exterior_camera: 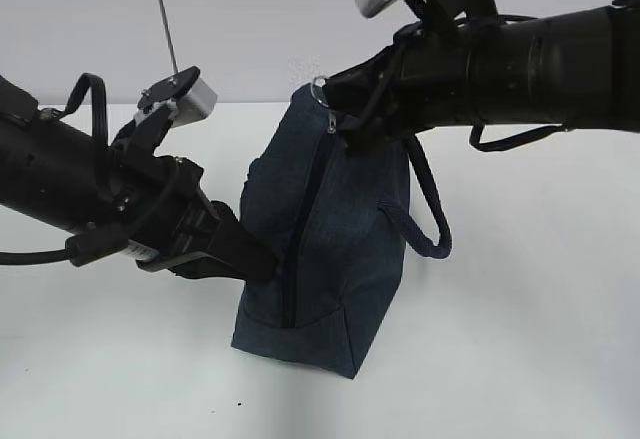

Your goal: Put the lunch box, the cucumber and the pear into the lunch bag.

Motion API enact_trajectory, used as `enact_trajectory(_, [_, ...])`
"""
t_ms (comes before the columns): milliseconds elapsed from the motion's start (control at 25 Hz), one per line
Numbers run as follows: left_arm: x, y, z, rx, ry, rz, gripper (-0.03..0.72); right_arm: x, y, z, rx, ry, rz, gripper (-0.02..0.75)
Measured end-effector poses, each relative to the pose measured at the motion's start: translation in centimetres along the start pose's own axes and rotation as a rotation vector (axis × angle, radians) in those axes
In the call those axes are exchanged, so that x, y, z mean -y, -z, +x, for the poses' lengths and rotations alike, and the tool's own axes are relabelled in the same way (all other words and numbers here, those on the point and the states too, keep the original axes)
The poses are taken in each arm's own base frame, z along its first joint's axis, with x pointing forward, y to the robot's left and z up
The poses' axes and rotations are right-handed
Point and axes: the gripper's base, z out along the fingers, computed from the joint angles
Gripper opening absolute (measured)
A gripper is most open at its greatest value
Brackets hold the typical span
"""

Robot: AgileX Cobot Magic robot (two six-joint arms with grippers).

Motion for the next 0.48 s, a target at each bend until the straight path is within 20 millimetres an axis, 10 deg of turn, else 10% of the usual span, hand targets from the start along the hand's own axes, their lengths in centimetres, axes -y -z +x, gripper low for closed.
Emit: enact_trajectory(480, [0.1, 0.0, 0.1, -0.008, 0.003, 0.016, -0.008, 5.1, 0.2, 0.5, 0.012, -0.063, 0.100, 0.006])
